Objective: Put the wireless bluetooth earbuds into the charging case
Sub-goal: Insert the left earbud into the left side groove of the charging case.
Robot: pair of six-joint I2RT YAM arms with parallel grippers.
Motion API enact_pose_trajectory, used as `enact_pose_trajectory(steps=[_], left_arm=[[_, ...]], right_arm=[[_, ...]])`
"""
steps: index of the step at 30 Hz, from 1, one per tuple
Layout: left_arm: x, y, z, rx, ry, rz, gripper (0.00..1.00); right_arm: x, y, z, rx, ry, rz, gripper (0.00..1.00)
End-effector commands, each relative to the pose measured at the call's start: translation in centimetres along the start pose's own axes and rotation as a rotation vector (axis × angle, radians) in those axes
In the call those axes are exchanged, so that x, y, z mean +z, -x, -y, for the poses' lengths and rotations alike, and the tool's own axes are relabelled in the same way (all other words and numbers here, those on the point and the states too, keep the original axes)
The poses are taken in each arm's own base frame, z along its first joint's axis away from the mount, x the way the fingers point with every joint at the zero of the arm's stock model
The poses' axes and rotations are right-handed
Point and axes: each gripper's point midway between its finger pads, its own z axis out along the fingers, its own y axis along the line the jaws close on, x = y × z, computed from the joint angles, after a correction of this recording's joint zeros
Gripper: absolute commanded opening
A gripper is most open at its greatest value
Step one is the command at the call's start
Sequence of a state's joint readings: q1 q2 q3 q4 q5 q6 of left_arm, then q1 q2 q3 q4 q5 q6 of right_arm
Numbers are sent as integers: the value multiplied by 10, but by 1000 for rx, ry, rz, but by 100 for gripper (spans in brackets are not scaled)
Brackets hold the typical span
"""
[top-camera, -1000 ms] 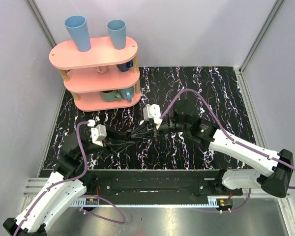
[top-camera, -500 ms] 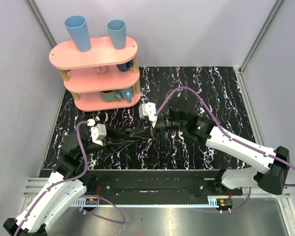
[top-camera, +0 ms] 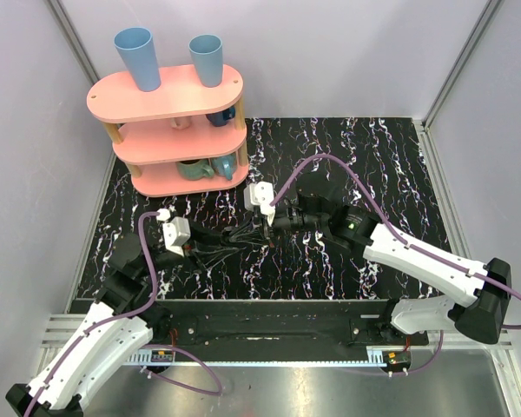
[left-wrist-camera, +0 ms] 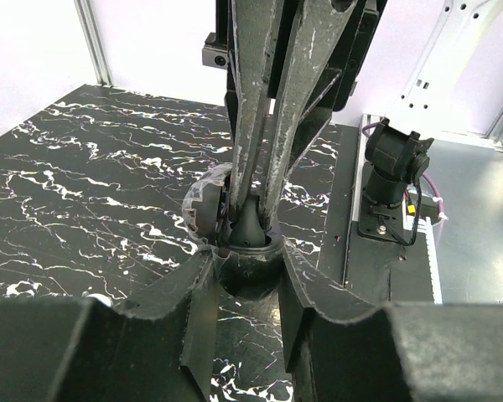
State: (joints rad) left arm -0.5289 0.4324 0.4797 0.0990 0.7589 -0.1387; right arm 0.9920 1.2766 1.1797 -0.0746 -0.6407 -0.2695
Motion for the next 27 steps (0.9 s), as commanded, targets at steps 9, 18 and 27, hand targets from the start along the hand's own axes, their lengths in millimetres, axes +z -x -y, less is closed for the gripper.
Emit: enact_pose_trajectory(steps=[9, 18, 27], left_arm=[[1, 15, -3, 59, 9, 57, 0], [0, 17, -3, 64, 18, 65, 0], [0, 17, -4, 67, 21, 66, 0]], right_arm=[[3, 9, 9, -20, -33, -8, 13], [5, 5, 10, -9, -38, -29, 19], [4, 4, 11, -15, -48, -28, 24]])
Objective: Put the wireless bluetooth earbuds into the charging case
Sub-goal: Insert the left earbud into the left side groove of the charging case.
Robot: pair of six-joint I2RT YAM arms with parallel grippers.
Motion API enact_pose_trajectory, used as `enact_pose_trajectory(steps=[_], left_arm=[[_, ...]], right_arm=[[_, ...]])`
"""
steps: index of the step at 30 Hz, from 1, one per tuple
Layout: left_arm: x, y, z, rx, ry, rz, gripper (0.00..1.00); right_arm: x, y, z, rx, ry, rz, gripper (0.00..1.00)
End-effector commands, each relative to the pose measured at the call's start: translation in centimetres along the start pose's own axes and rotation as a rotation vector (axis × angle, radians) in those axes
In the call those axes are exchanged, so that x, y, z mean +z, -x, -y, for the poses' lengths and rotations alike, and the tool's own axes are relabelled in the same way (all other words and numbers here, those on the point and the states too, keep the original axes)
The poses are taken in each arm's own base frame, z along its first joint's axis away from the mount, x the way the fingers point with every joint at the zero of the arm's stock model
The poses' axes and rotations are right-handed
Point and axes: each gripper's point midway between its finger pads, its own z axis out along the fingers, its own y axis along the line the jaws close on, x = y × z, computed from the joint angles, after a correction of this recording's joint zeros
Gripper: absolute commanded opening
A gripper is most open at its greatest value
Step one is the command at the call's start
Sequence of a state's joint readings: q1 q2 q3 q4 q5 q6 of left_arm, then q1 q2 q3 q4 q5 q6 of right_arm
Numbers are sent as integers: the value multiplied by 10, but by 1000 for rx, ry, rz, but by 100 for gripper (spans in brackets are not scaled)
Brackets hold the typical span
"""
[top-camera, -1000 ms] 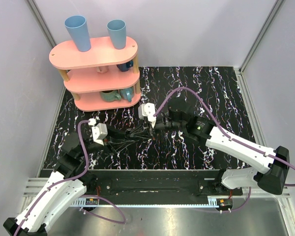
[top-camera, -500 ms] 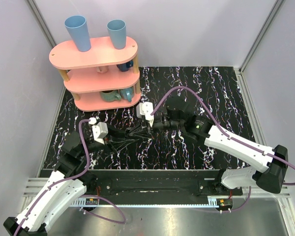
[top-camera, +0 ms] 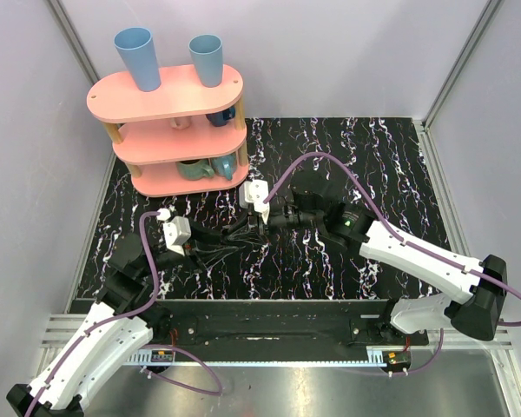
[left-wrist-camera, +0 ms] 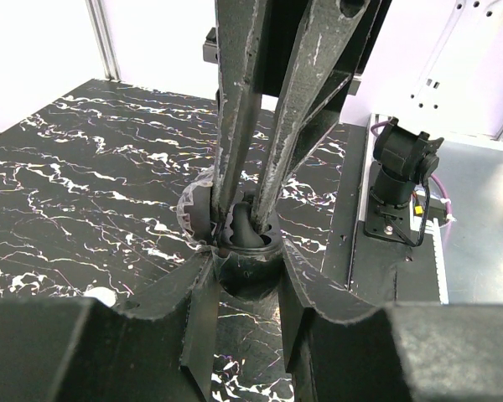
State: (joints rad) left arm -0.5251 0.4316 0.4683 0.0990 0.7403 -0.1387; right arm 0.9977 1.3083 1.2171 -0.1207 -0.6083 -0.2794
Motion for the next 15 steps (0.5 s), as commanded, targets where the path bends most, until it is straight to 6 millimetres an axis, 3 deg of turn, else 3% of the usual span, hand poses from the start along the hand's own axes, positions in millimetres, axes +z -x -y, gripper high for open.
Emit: enact_pose_trajectory(steps=[1, 15], left_arm=[[0, 22, 1, 74, -1, 74, 0], [-1, 23, 0, 77, 6, 78, 0]], right_arm=[[0, 9, 5, -25, -27, 9, 24], [-2, 10, 4, -30, -31, 13, 32]])
